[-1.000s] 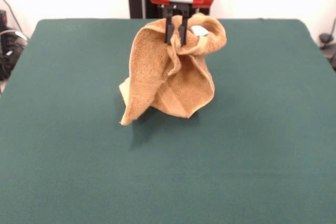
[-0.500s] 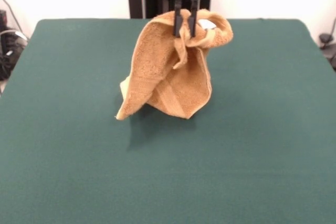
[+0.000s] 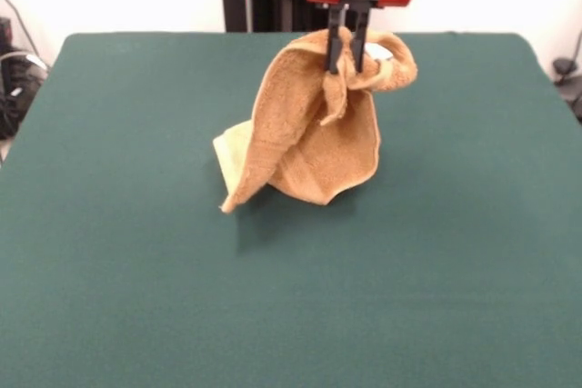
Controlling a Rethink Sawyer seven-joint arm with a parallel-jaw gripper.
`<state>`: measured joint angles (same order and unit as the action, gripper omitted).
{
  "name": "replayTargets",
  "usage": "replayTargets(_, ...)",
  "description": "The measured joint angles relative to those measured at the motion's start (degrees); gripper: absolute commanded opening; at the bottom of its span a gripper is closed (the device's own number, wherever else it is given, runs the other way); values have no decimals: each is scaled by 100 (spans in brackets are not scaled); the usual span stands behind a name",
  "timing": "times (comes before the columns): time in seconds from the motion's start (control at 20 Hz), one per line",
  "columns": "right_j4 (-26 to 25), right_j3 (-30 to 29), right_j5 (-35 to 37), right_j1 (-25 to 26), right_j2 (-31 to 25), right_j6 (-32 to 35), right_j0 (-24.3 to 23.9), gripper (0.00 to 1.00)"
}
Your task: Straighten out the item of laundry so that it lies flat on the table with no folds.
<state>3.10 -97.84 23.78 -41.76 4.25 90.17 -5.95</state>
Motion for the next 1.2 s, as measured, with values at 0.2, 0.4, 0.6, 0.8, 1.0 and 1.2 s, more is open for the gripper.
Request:
replayTargets(0.2,-8,1,-27,146,-2,0,-78,0)
replayTargets(0.4,-8,3,-65,219,-2,0,-81,0)
replayTargets(0.6,-11,2,-68,294,-3,0,-77,0)
replayTargets(0.8,-9,3,-68,288,-3,0,-77,0)
replayTargets(1.0,-11,3,-68,281,-3,0,-77,0)
replayTargets(1.2,-11,3,-68,268,-4,0,-89,0)
